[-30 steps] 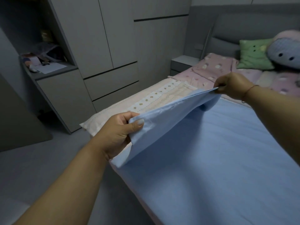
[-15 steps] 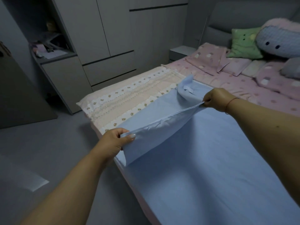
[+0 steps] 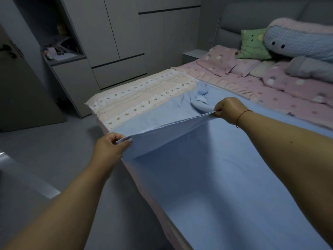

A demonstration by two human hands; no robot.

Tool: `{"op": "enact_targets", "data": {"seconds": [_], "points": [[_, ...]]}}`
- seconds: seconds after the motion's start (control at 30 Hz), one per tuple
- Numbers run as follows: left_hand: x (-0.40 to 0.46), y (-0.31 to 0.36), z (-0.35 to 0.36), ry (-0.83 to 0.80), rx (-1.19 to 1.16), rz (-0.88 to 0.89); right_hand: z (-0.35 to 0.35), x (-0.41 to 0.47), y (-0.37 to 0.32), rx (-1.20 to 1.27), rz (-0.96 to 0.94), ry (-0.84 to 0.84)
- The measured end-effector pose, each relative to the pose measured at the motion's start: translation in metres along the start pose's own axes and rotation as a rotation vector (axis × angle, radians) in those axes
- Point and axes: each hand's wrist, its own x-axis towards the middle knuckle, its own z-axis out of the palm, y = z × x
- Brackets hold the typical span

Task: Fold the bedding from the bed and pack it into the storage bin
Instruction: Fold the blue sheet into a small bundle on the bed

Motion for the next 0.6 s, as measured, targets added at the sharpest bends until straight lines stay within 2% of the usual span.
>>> {"op": "enact_targets", "data": {"seconds": [0.23, 0.4, 0.6], "points": [[-0.086, 0.027, 0.048, -0.015, 0.022, 0.042, -0.028, -0.064, 0.069, 0.028, 0.03, 0.069], [-0.132, 0.035, 0.087, -0.006, 0.034, 0.028, -0.043, -0.095, 0.115, 0.014, 0.0, 0.028], [-0.201, 0.04, 0.138, 0.108, 0.072, -0.018, -0.036, -0.125, 0.173, 0.077, -0.086, 0.006]]}}
